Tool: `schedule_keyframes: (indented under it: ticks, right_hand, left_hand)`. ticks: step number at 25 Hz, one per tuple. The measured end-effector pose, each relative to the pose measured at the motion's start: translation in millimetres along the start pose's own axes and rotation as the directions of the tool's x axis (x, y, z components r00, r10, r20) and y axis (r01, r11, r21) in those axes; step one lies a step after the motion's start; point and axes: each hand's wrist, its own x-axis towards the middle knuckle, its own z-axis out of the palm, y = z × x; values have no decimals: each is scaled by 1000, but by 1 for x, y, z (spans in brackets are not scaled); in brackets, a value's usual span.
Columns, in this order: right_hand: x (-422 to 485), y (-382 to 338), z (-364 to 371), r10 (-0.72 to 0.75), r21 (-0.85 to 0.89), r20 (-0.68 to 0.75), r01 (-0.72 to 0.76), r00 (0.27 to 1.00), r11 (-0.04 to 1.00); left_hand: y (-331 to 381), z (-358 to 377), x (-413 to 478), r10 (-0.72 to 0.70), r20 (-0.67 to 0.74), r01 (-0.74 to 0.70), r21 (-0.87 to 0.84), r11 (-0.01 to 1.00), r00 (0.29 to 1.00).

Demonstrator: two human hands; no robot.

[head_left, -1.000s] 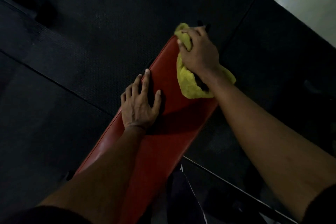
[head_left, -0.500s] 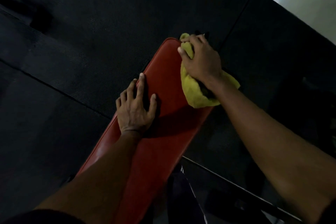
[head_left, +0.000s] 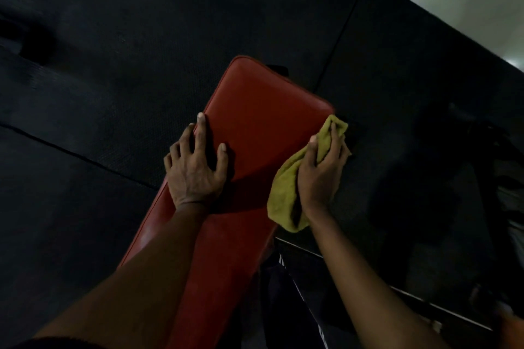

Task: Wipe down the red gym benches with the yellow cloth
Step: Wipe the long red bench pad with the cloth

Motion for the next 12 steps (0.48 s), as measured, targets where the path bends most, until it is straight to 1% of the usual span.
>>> schedule_keyframes:
  ticks: [5, 6, 8, 12]
  right_hand:
    - [17, -1, 6, 76, 71, -68, -71, 995, 995]
    - [19, 2, 6, 79, 77, -57, -74, 995, 994]
    - [8, 9, 0, 56, 100, 8, -57, 998, 993]
    - [-53, 36, -10, 34, 130, 128, -51, 991, 990]
  left_hand:
    - [0, 0, -2, 15, 7, -15, -10, 1000, 1000]
    - [0, 1, -2, 15, 0, -15, -7, 1000, 1000]
    - [1, 2, -2, 18, -16, -18, -6, 1000, 1000]
    - [1, 4, -2, 33, -41, -33, 8, 999, 999]
